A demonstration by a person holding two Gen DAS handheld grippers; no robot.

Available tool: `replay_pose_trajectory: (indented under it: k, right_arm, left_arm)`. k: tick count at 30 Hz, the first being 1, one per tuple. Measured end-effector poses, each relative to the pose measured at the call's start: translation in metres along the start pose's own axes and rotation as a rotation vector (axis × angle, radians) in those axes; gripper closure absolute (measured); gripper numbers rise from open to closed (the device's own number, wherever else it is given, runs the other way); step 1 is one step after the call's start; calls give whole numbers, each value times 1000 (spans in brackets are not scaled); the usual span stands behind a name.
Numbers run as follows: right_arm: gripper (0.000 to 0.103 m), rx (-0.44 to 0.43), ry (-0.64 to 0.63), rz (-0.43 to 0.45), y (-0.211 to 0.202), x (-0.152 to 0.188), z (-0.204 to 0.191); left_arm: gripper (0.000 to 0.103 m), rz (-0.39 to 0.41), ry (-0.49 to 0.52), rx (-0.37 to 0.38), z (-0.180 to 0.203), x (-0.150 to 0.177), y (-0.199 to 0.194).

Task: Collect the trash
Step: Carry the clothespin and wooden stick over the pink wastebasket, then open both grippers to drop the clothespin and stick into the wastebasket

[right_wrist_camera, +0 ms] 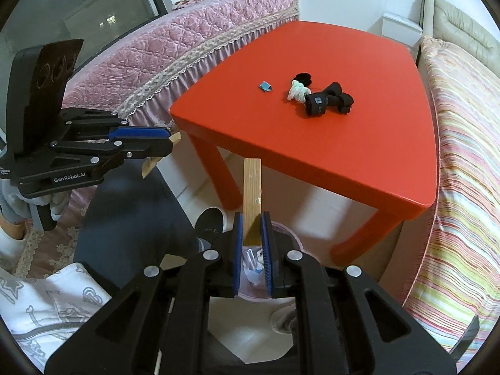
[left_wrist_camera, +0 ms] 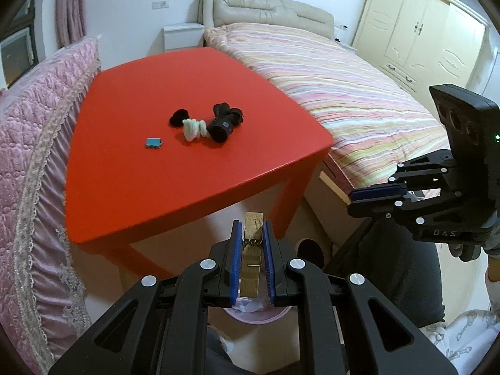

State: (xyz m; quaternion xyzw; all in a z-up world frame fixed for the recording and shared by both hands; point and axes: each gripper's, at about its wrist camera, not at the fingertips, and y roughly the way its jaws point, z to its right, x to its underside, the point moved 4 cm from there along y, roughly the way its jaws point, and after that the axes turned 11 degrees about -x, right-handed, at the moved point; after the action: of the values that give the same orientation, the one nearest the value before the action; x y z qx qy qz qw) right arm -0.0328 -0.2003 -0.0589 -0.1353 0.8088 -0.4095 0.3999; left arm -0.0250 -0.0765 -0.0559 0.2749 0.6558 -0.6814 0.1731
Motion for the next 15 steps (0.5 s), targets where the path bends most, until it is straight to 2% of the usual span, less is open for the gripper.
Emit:
replay_pose_trajectory:
  k: [2, 4, 5, 6, 7, 9, 10, 11, 15]
  right_arm:
    - [91, -9, 0, -5, 1, 0, 0]
    - [87, -12, 3, -6, 1, 0, 0]
    - [67, -1, 7, -5, 2, 0, 2]
    - [52, 5, 13, 0, 1, 0, 4]
    - [38, 7, 18, 8, 0, 0, 6]
    - [31, 14, 31, 16, -2, 0, 8]
    - [19, 21, 33, 20, -2, 0, 10]
    - [11, 25, 36, 26, -3, 0, 11]
    - [4, 31, 46, 25, -1, -1, 14]
  left_arm:
    - [89, -8, 6, 10, 2, 0, 1]
    - [82, -12, 4, 11, 3, 0, 2]
    - [64, -19, 2, 10, 2, 0, 4]
    - [41, -19, -7, 0, 0, 1, 5]
    - [34, -17, -16, -7, -3, 1, 6]
    - [19, -20, -35, -16, -7, 2, 7]
    - [15, -17, -40, -29, -9, 3, 7]
    - [13, -13, -46, -38, -12, 3, 7]
    - [8, -9, -61, -60, -19, 2, 6]
